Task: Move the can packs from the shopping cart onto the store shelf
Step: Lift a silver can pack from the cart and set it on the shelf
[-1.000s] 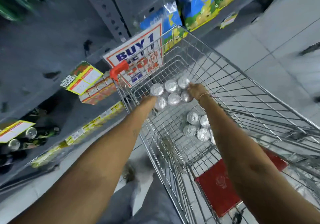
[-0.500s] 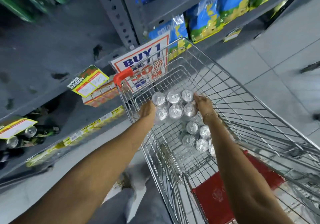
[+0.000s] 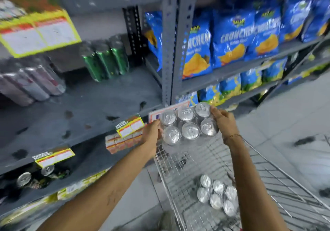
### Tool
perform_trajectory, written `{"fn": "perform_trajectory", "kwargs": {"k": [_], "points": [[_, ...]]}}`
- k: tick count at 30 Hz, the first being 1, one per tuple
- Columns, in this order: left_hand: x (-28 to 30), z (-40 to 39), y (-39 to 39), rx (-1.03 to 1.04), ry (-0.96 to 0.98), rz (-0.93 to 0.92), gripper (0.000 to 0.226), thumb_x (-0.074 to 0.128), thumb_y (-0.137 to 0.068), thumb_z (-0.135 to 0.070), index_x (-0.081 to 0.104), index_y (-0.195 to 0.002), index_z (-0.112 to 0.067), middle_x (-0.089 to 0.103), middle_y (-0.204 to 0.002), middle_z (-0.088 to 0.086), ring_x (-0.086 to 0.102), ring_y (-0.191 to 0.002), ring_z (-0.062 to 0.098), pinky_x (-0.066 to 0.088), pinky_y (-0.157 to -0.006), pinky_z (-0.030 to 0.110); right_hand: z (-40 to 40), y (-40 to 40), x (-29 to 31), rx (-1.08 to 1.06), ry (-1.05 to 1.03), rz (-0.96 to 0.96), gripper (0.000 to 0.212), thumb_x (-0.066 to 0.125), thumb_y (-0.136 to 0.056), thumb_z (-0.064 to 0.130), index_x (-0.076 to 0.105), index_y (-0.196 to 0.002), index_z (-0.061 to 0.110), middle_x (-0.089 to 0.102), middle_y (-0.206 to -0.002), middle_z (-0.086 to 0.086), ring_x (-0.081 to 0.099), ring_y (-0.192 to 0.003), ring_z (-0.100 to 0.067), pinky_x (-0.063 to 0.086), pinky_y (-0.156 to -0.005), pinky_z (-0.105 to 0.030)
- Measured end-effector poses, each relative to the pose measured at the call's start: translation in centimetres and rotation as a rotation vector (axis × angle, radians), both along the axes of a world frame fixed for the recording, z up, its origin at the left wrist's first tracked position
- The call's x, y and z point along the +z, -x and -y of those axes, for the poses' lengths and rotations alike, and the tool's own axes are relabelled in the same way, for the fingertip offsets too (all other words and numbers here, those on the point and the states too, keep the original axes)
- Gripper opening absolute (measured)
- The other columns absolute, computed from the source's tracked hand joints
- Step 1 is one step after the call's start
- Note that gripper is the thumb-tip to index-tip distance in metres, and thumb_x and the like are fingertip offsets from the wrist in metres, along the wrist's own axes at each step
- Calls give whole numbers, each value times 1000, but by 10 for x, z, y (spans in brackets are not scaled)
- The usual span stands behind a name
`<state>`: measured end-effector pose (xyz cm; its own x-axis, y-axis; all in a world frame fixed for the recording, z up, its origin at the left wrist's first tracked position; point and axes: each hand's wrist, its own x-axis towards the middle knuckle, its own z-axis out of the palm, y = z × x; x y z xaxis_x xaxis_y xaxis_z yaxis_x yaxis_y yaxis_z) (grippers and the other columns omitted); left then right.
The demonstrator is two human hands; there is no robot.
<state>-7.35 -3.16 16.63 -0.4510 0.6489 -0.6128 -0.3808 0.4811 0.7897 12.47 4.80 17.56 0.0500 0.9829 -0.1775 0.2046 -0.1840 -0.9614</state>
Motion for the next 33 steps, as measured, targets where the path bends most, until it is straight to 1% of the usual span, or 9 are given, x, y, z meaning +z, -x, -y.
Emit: {"fn": "perform_trajectory", "kwargs": {"k": [4,6,8,10,12,15,21,26,33], "points": [[56,28,49,-3,-64,73,29,50,-83,-28,45,-55,-21,46,-54,0,46,-56,17,42,-63,27,11,48,56,68,-101,30,45,56,-88,34,45,-54,7,43,-54,-7,40,-53,-15,35,-53,-28],[80,47,79,26,-125,88,34,47,-84,-24,39,-51,-20,40,-48,-1,42,-45,15,42,-57,17,18,79,74,90,-118,73,47,57,-87,34,44,-49,10,42,-37,9,38,-40,-4,36,-49,-23],[95,67,112,78,-173,28,35,48,-85,-23,39,-51,-21,41,-55,2,43,-54,17,41,-63,24,25,116,86,117,-133,69,49,59,-86,33,38,-45,17,35,-28,10,31,-30,-1,30,-38,-15],[106,88,146,128,-207,-45,40,49,-86,-22,40,-47,-21,41,-50,0,39,-55,19,36,-66,30,33,160,89,116,-147,26,50,63,-84,30,37,-42,20,36,-36,6,32,-31,-2,30,-39,-14],[110,110,184,184,-219,-114,43,48,-87,-19,37,-45,-20,37,-39,-4,32,-48,17,30,-55,27,44,208,90,137,-140,-4,47,65,-82,30,40,-43,21,39,-42,4,37,-39,-5,35,-49,-20],[111,144,239,276,-212,-187,35,49,-87,-21,39,-53,-19,38,-52,0,32,-53,17,28,-54,30,67,282,87,229,-119,-79,47,66,-81,28,41,-43,21,39,-36,10,35,-44,-7,33,-55,-29],[94,196,329,377,-47,-513,36,42,-89,-26,54,-60,-9,53,-63,15,46,-70,25,37,-69,35,98,405,83,376,-142,-26,38,61,-84,36,52,-49,22,62,-74,-7,57,-77,-20,44,-82,-31],[81,223,365,300,52,-709,36,38,-90,-38,59,-71,-16,60,-64,-5,56,-69,22,40,-60,29,99,478,91,571,-230,177,45,51,-88,36,56,-48,14,62,-66,-11,54,-71,-24,41,-72,-29],[82,221,388,263,85,-708,40,38,-90,-37,64,-96,-7,71,-98,13,65,-95,33,49,-90,40,96,523,84,648,-319,397,49,45,-91,36,66,-67,-1,66,-76,-21,58,-74,-31,44,-75,-34]]}}
